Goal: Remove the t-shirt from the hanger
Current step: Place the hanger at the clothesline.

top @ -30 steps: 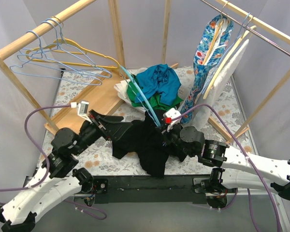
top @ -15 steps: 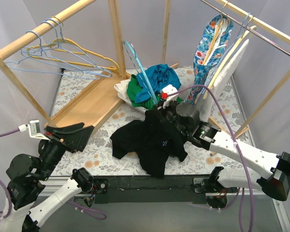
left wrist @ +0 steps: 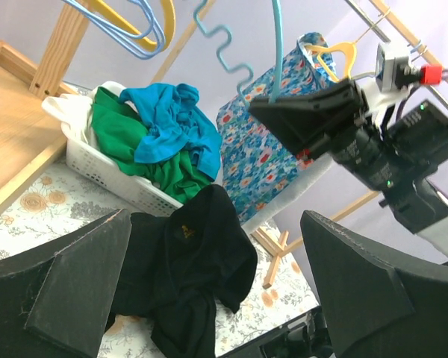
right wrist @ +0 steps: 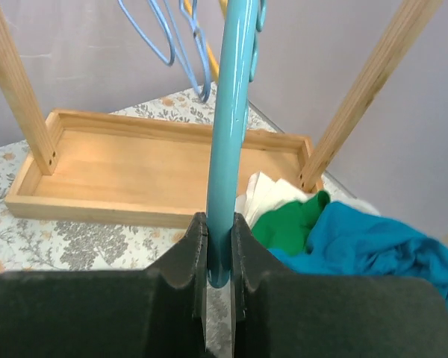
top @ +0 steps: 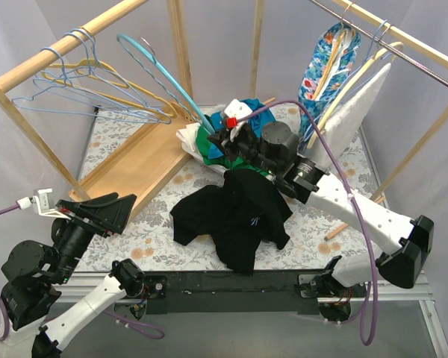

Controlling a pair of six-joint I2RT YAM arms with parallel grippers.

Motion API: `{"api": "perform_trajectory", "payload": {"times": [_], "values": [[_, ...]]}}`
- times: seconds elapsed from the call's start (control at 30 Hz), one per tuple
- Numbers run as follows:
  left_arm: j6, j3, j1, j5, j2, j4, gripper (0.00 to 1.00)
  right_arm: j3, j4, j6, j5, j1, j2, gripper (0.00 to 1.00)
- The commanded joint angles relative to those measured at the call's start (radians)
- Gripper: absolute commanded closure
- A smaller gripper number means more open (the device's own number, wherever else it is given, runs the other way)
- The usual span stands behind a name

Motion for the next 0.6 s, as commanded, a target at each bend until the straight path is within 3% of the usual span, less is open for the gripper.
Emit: {"api": "perform_trajectory", "payload": {"times": [0.0, 0.57], "values": [[0.021, 0.035, 0.001, -0.019, 0.007, -0.021, 0.02, 0.218, 0.057, -0.066, -0.085, -0.033, 0.118, 0.99], [-0.001, 0.049, 0.001, -0.002, 0.004, -0.027, 0.02, 0.751, 0.012, -0.013, -0.311, -0.080, 0.580, 0.99]]}}
